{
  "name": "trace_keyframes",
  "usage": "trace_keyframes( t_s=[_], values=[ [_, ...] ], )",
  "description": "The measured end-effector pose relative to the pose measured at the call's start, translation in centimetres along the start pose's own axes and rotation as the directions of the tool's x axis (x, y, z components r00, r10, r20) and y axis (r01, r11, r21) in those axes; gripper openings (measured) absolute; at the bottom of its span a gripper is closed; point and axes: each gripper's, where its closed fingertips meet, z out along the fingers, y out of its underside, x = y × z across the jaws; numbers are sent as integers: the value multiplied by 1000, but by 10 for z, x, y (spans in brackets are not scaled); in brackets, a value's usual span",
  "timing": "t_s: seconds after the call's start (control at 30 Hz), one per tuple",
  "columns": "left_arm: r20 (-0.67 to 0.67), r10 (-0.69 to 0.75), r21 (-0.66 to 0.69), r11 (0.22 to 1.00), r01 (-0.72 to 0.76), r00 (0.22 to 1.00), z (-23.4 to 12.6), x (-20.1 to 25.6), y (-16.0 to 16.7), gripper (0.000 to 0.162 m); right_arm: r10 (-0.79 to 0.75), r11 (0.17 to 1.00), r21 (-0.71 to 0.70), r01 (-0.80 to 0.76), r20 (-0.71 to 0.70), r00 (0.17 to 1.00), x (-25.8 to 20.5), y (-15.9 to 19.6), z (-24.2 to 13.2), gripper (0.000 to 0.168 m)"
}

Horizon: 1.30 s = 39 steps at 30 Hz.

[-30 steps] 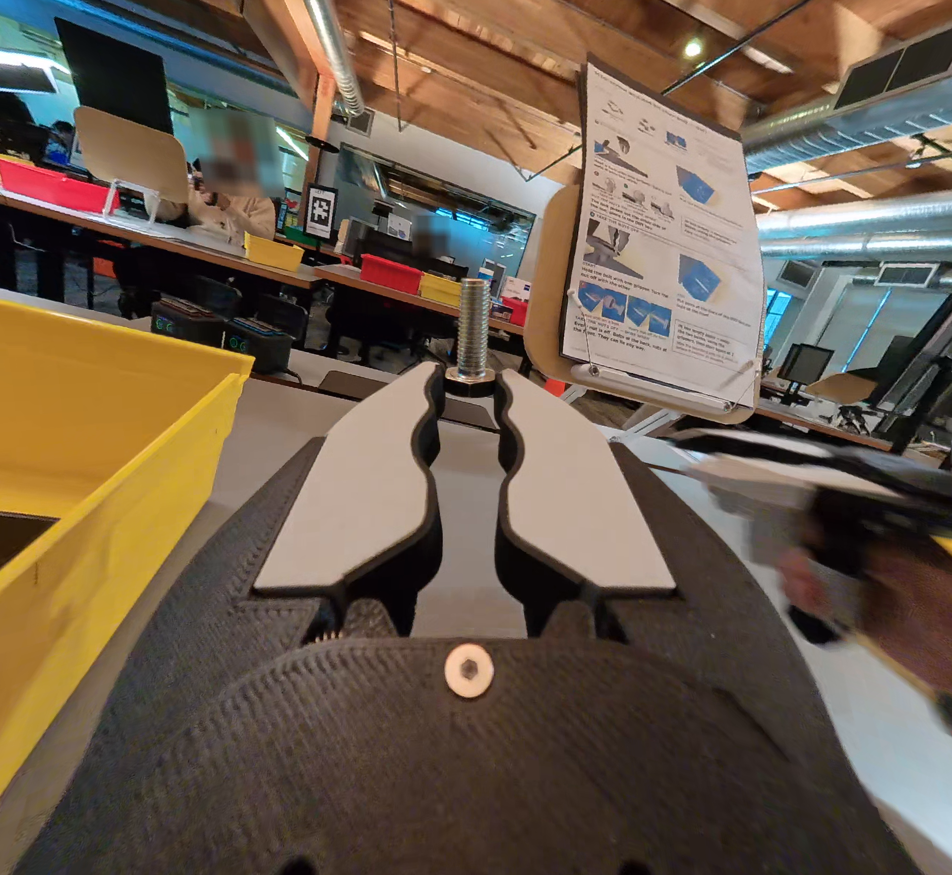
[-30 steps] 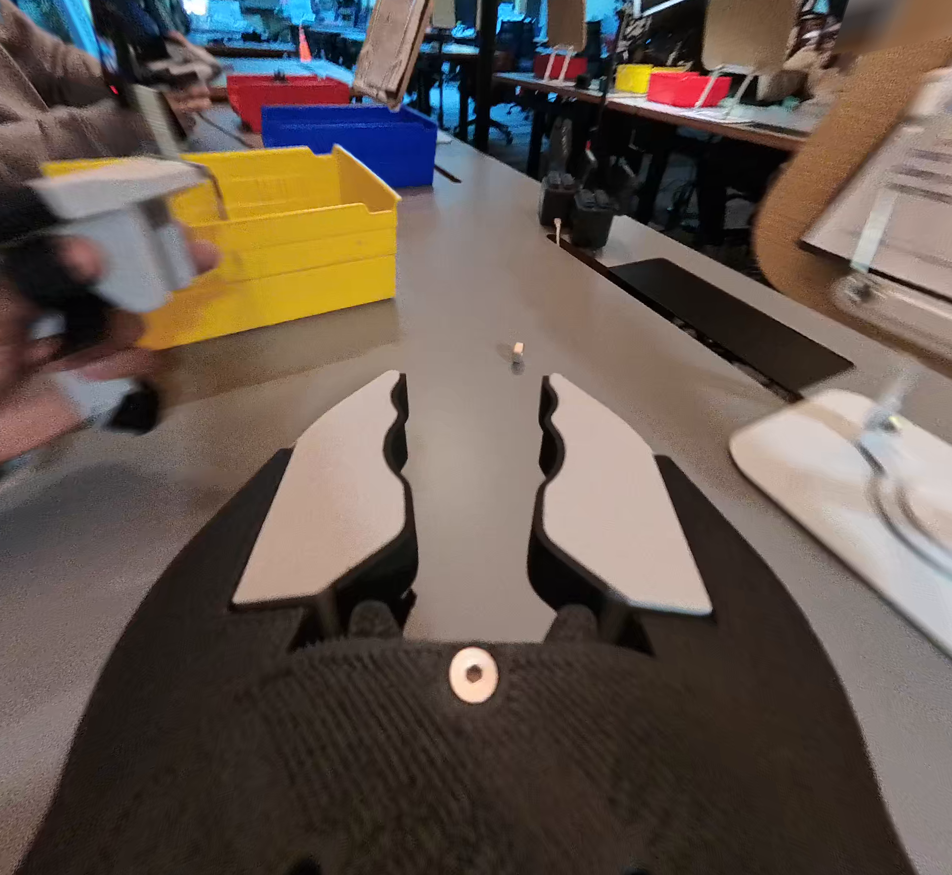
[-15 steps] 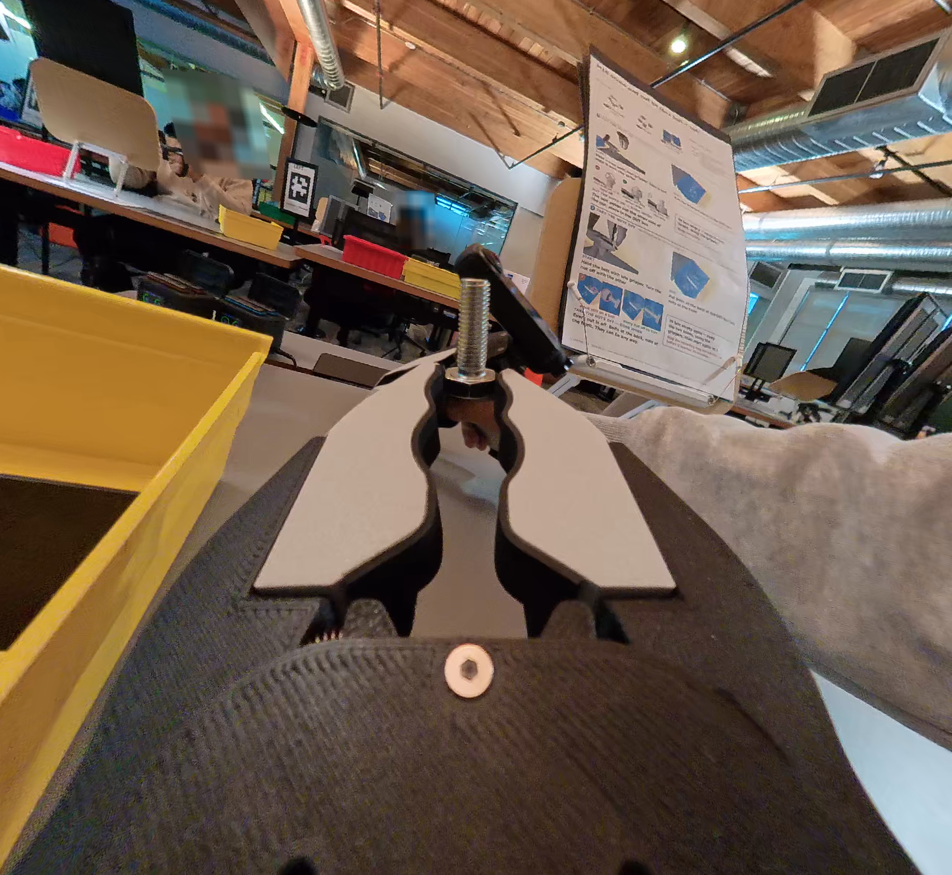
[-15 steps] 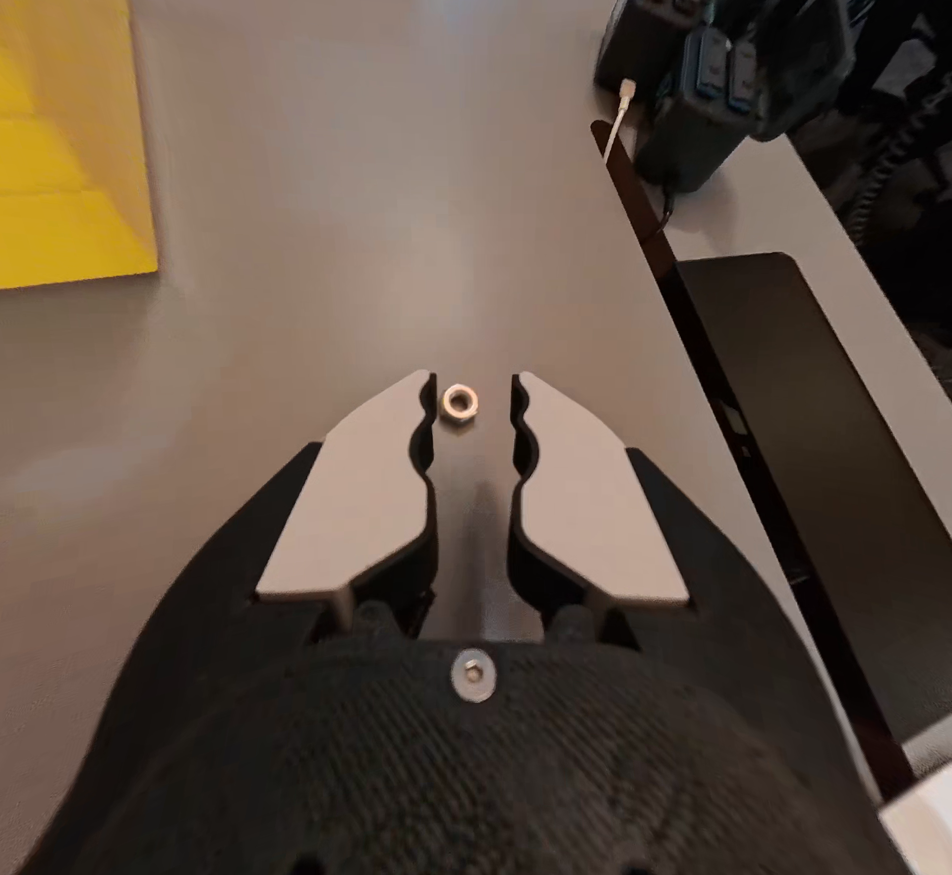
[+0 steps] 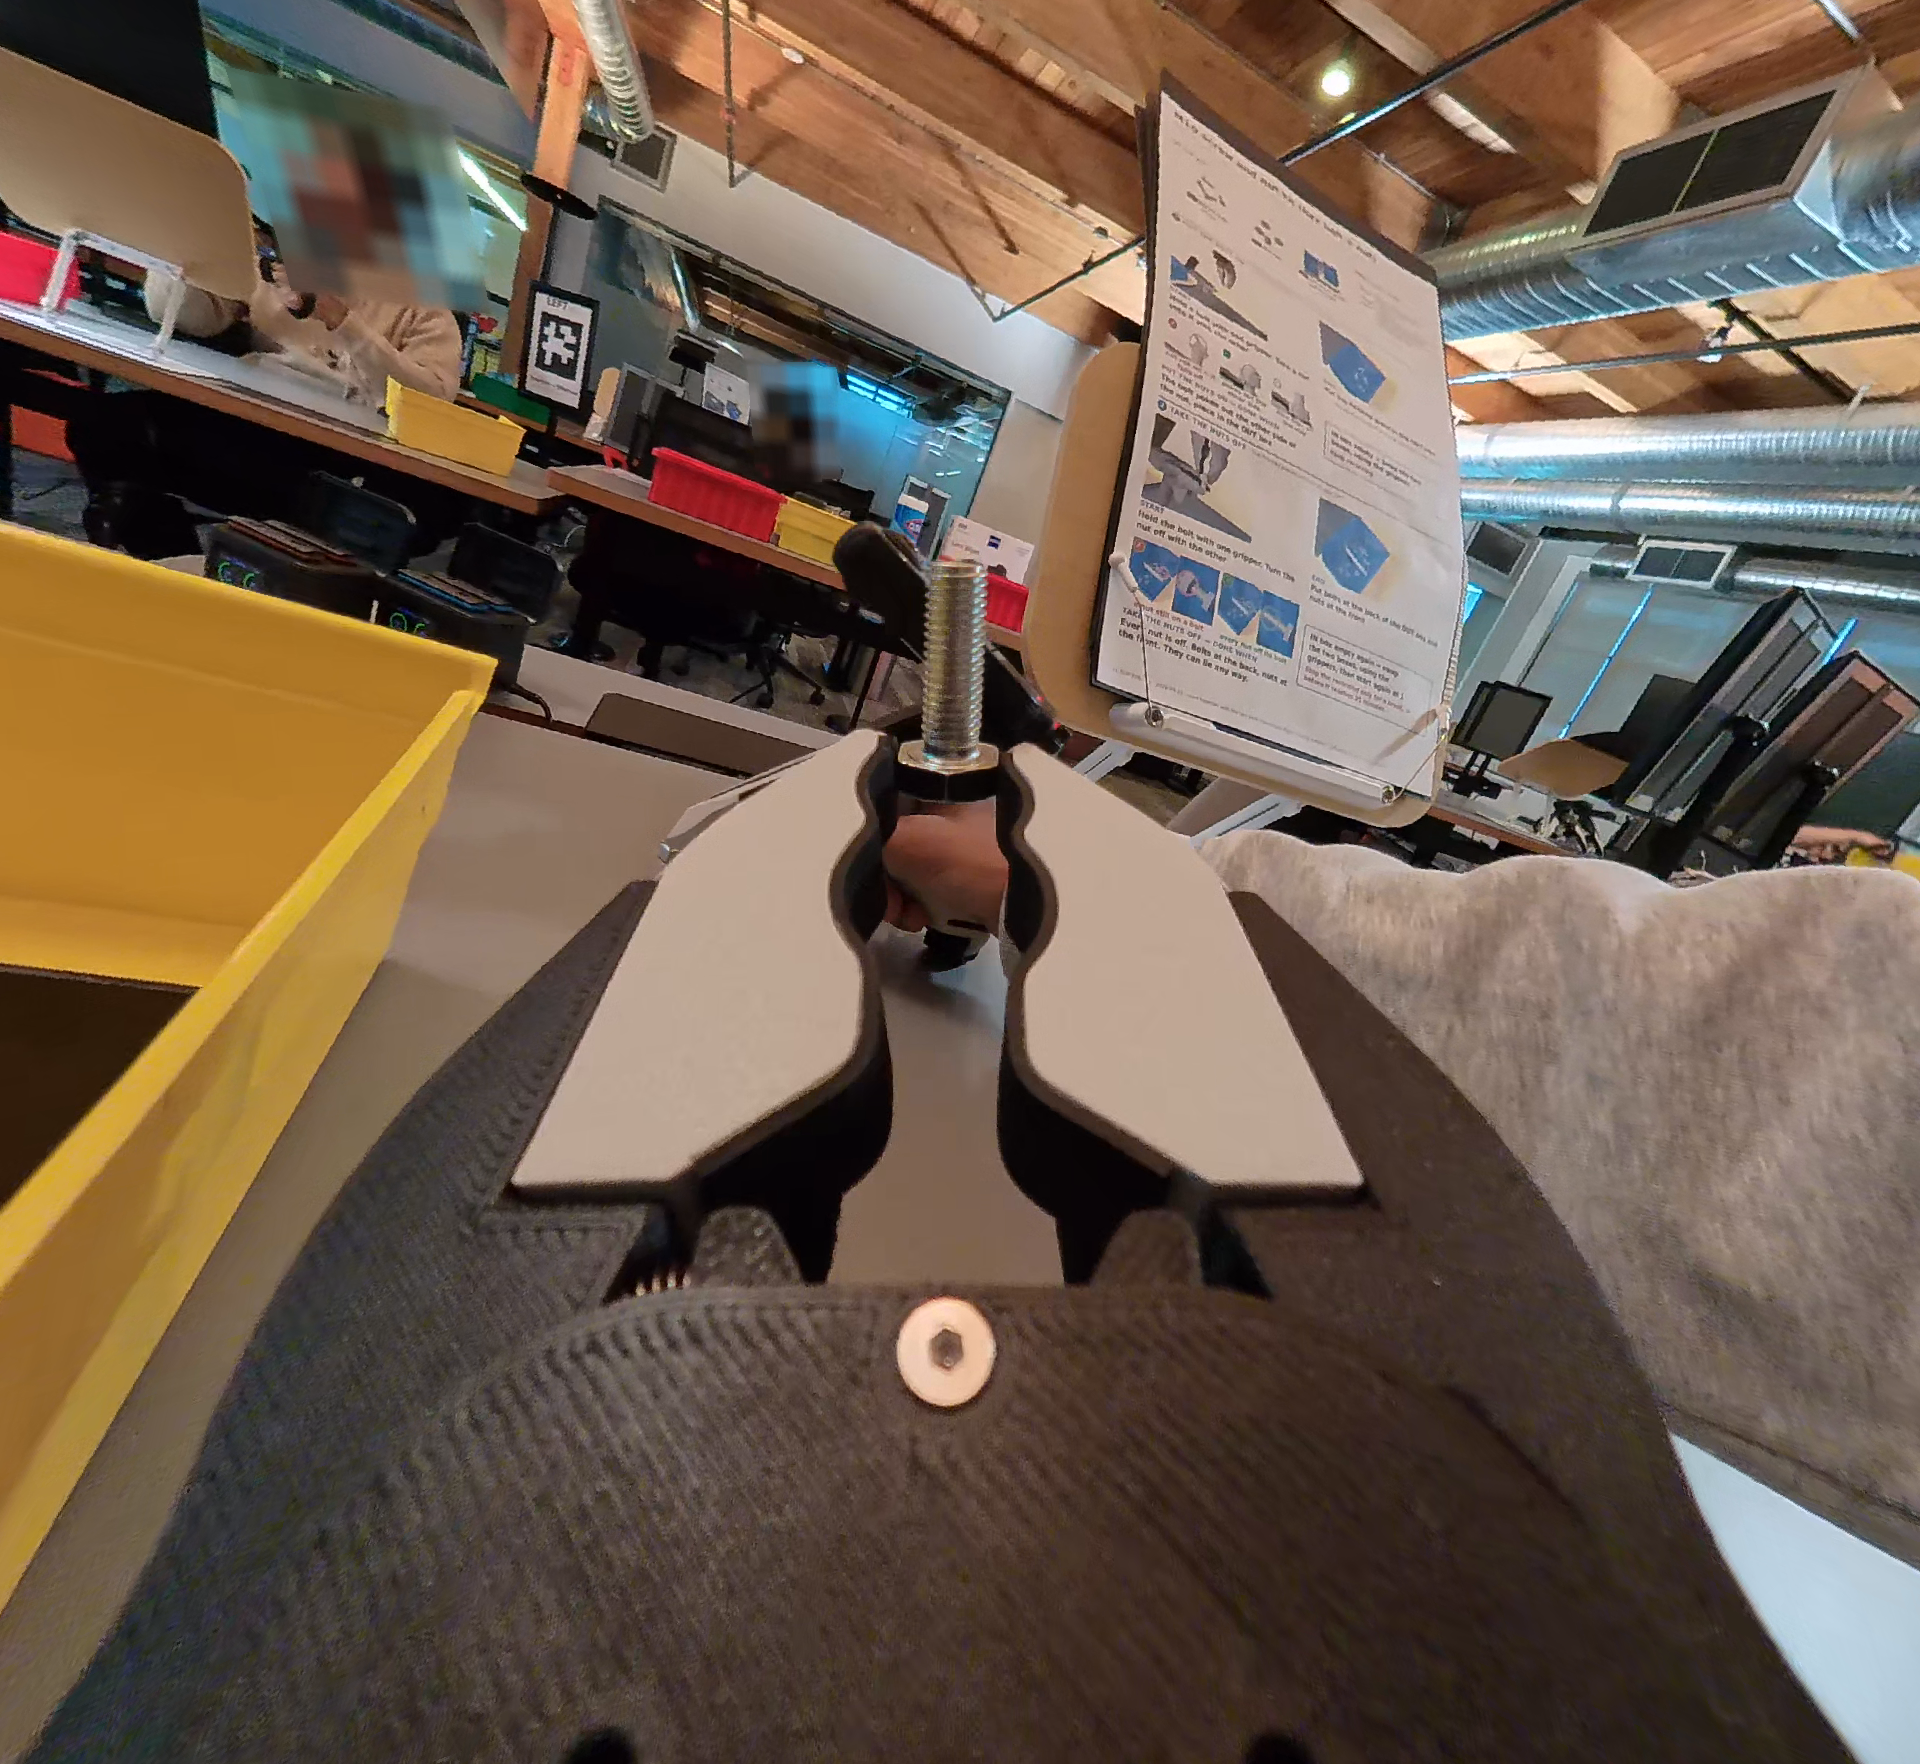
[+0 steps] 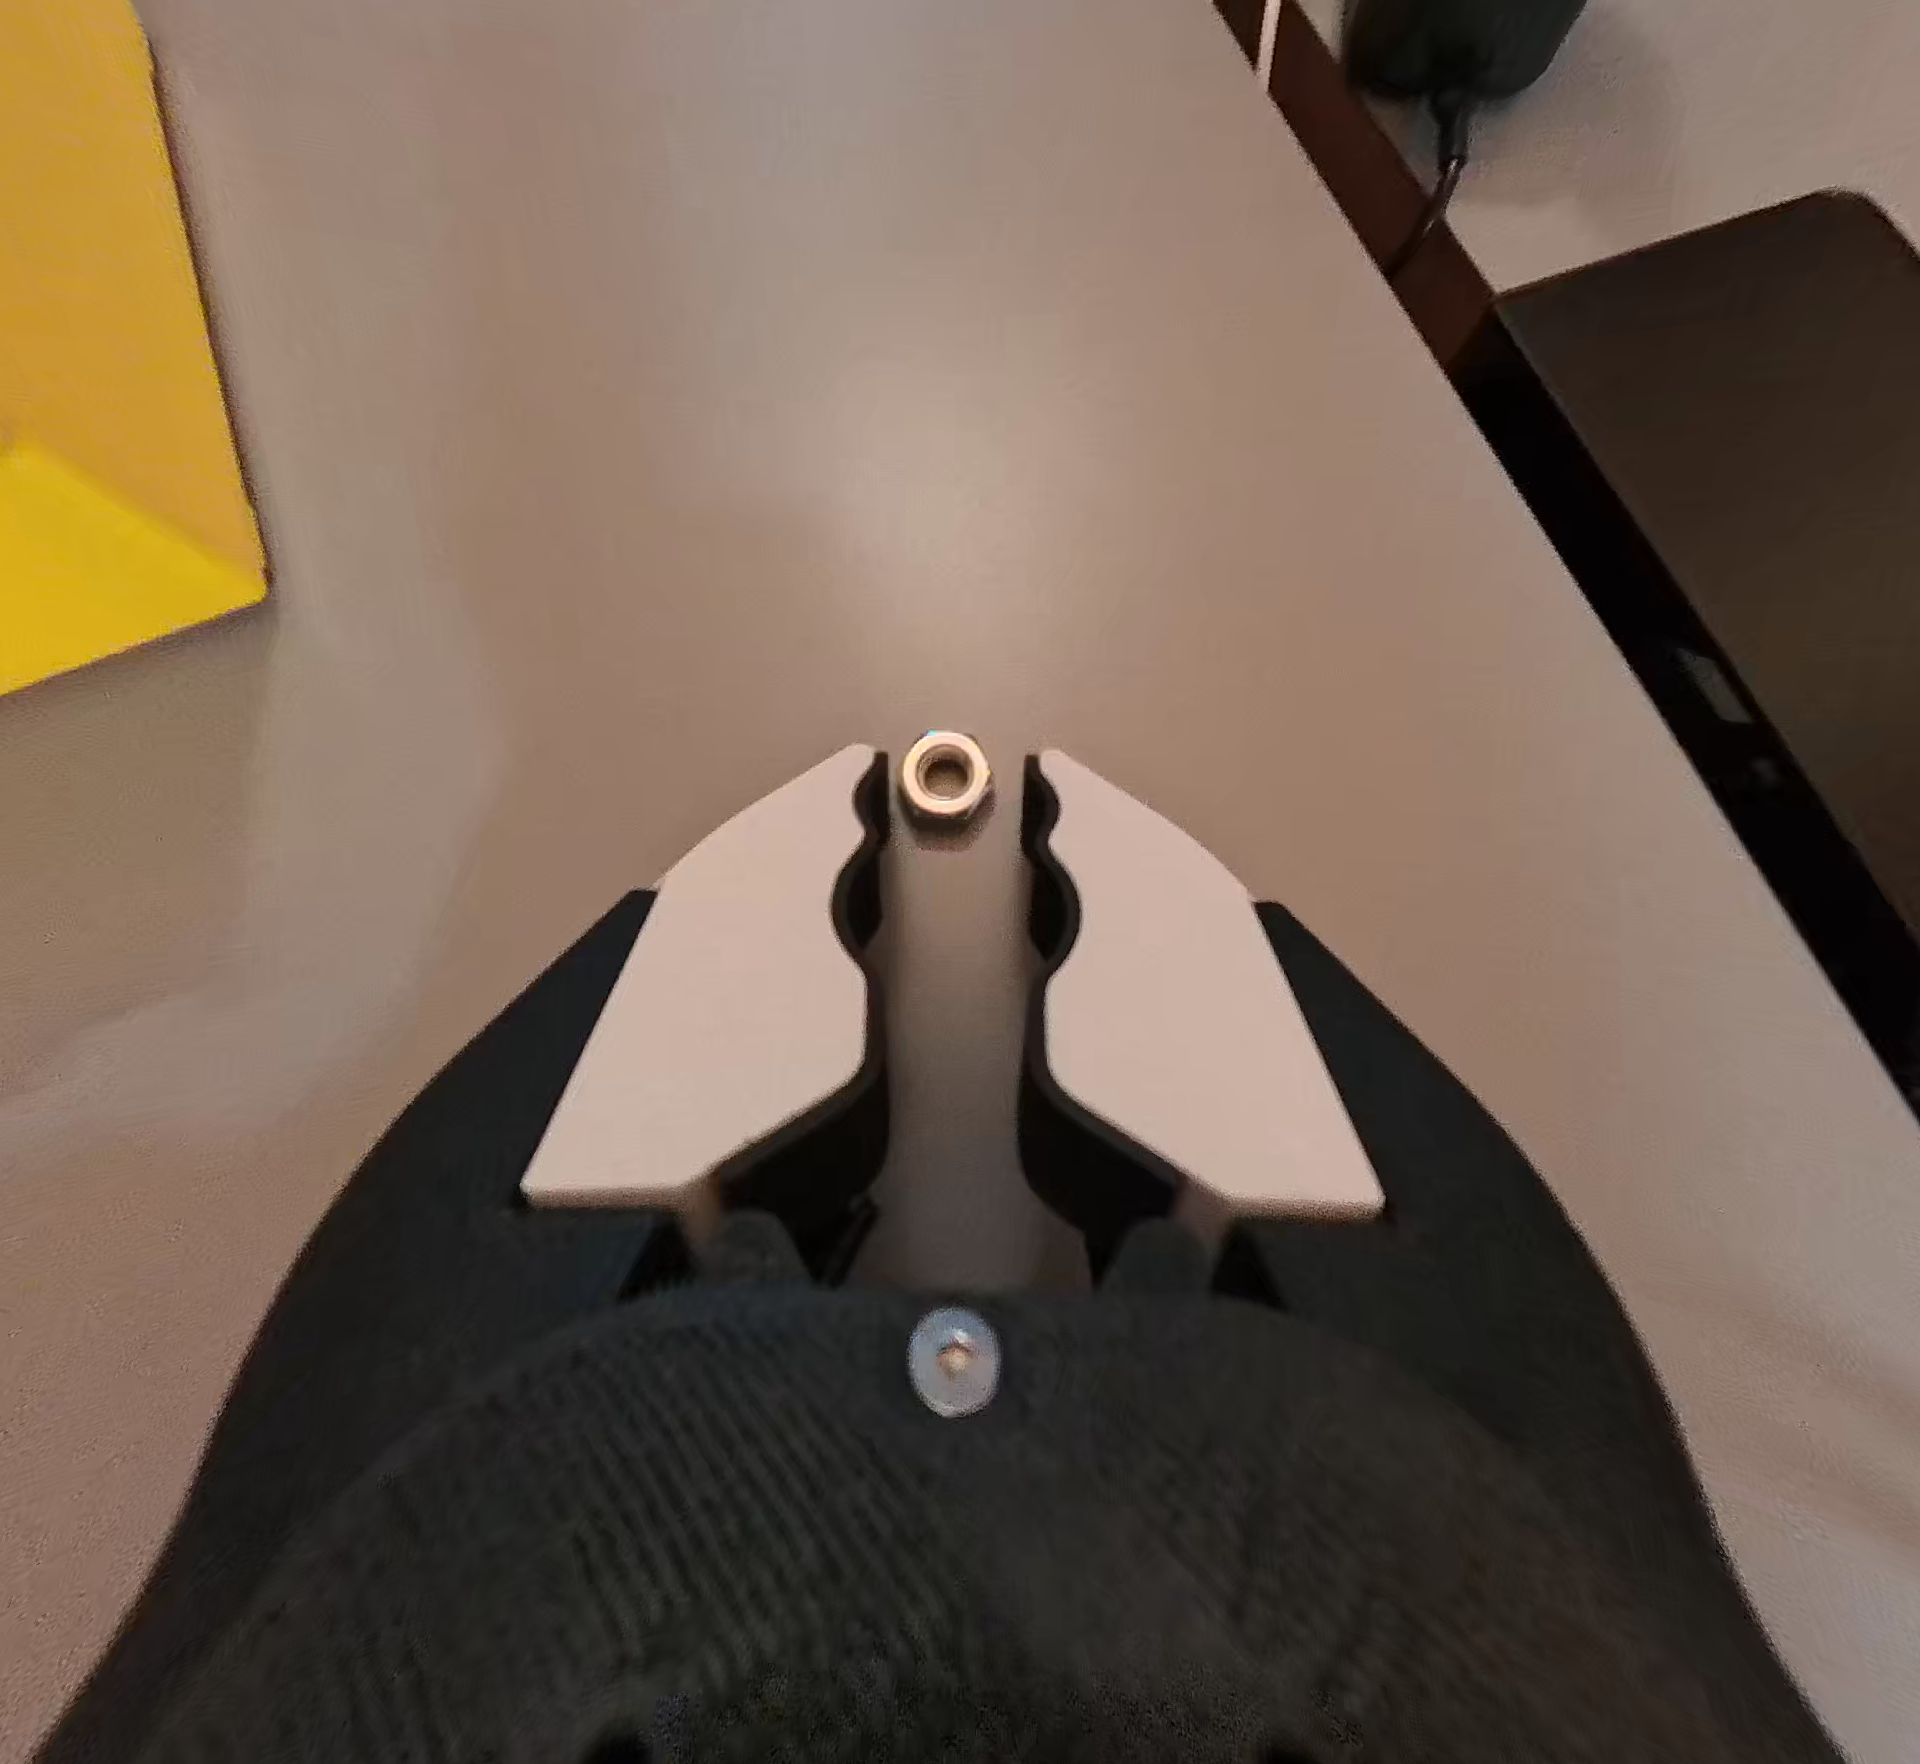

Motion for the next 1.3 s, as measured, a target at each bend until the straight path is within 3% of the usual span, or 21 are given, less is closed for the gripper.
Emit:
trace_keyframes(
  t_s=[0.2, 0.33, 0.47, 0.6, 0.77, 0.9, 1.03, 1.3],
  values=[
    [-10, 5, -21, 1000, -6, 1000, 2, 3, 5, 18, -52, 998, -49, 50, -53, 997, -1, 5, 6, 19],
    [-34, 26, -45, 999, -28, 999, 4, 9, 10, 18, -5, 993, 114, 5, 3, 1000, -27, -10, -19, 19],
    [-71, 76, -63, 995, -80, 995, 6, 21, 14, 18, 13, 948, 314, -44, 100, 995, -81, -15, -97, 19],
    [-135, 68, -93, 992, -81, 989, 8, 42, 25, 18, 13, 900, 435, -22, 23, 1000, -112, 18, -204, 19],
    [-306, 88, -151, 979, -139, 948, 8, 106, 53, 18, 165, 874, 460, -158, 24, 986, -129, 85, -317, 19],
    [-444, 21, -192, 974, -117, 896, 1, 172, 73, 18, 100, 897, 441, -42, -109, 989, -140, 113, -395, 19],
    [-517, -68, -229, 972, -61, 853, -6, 230, 87, 18, -38, 938, 330, 109, -216, 976, -156, 120, -439, 19],
    [-640, -65, -287, 945, -160, 765, -36, 292, 125, 18, -170, 964, 198, 180, -66, 983, -208, 135, -446, 19]
  ],
)
